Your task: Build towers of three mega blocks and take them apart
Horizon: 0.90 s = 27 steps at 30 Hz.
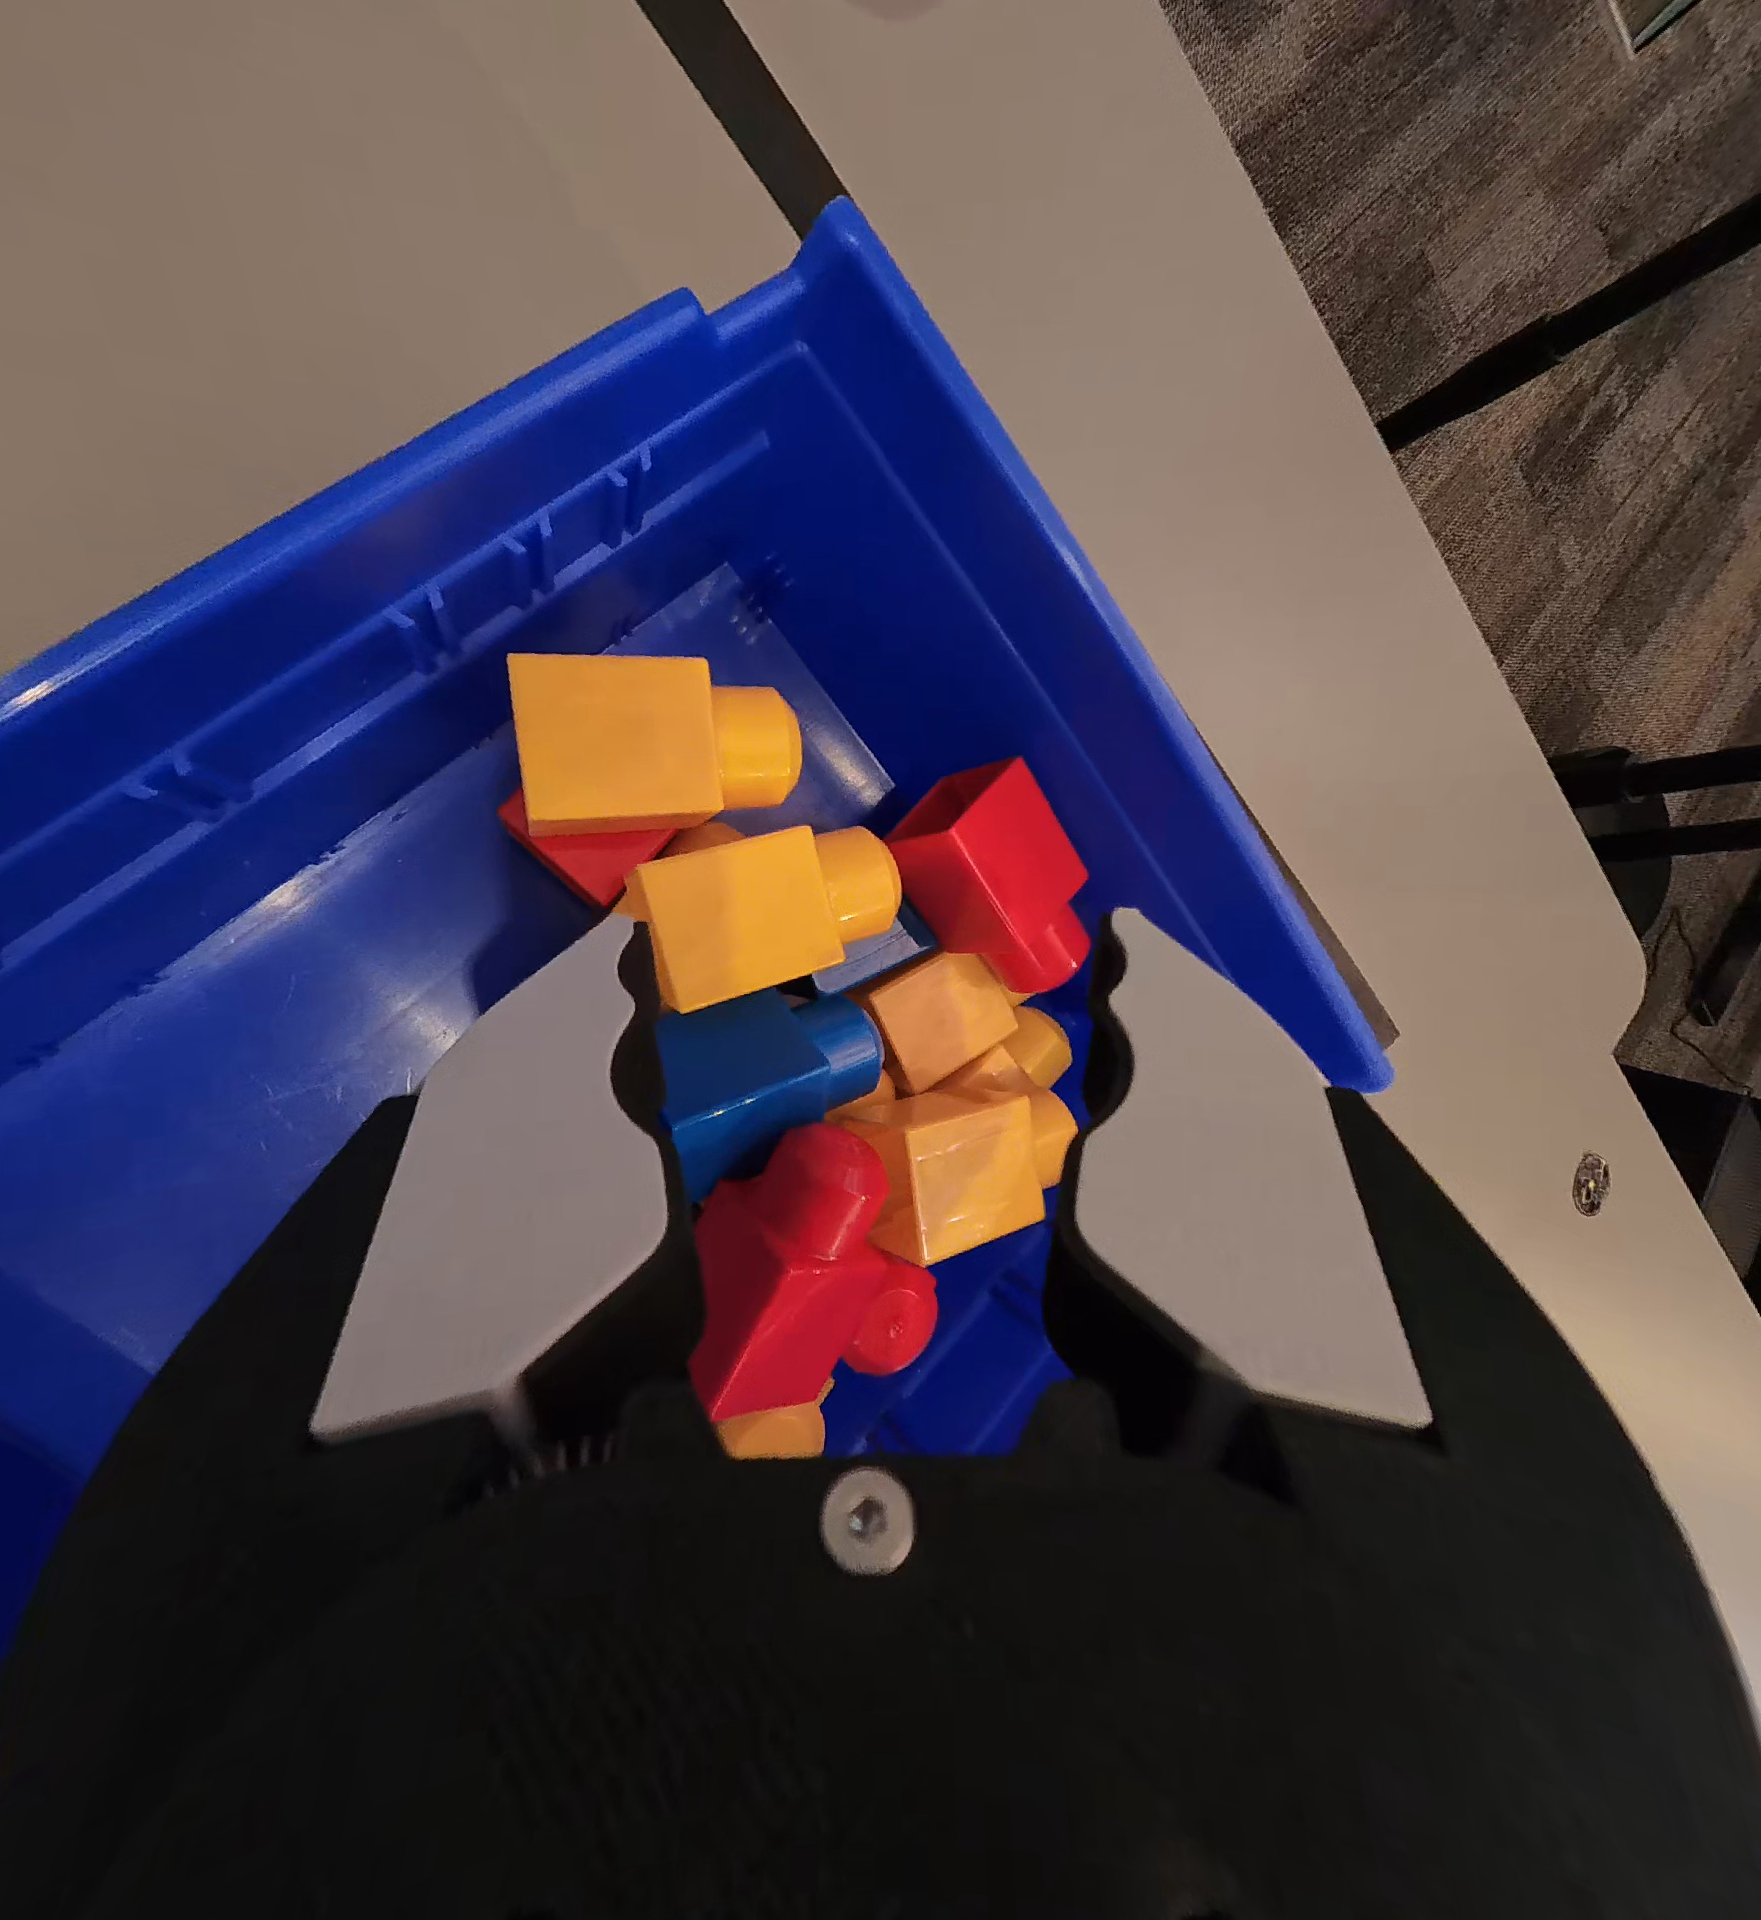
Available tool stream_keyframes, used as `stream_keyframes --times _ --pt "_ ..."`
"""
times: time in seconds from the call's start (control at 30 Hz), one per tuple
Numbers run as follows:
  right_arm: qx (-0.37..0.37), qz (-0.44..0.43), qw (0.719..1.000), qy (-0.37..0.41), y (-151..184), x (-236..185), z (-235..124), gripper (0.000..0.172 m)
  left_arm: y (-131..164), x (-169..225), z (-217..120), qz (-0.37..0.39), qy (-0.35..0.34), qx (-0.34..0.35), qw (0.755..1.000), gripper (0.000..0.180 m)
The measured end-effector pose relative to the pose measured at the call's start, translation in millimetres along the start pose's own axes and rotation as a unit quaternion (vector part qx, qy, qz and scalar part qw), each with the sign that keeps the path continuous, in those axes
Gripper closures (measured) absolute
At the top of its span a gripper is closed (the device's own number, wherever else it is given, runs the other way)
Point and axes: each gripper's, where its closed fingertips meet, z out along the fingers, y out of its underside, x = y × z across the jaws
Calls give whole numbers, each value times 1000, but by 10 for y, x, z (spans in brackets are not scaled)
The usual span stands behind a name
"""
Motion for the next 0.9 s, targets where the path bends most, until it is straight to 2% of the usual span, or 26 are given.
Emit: stream_keyframes --times 0.1,0.17,0.27,0.4,0.5,0.6,0.67,0.73,0.77,0.83,0.9 --pt "-10 -6 1000 -1 15 -19 19 91 -6 -110 156 18 -72 -3 997 119" --pt "-9 -8 1000 -2 6 -30 17 91 2 -180 261 34 -114 -6 993 124" --pt "-9 -10 1000 -7 -9 -55 18 91 -56 -182 337 53 -130 11 990 130" --pt "-18 -20 1000 -9 -16 -88 42 91 -83 -199 229 74 -129 10 989 131" --pt "-15 -30 999 0 -80 -98 10 92 -189 -46 -66 71 -75 41 994 132" --pt "28 -42 999 4 -327 -168 -136 94 -289 484 -573 93 64 96 989 132" --pt "96 -59 994 -10 -656 -332 -309 95 -288 1044 -1021 137 195 140 961 132" --pt "196 -77 976 -60 -1103 -667 -554 95 -169 1623 -1474 208 314 173 910 132" --pt "253 -82 958 -109 -1342 -918 -714 95 -74 1898 -1682 248 366 186 877 132" --pt "358 -84 898 -242 -1754 -1506 -1095 96 169 2370 -2033 317 454 201 808 133" --pt "416 -73 828 -370 -1997 -2010 -1435 95 421 2705 -2252 356 515 189 756 133"
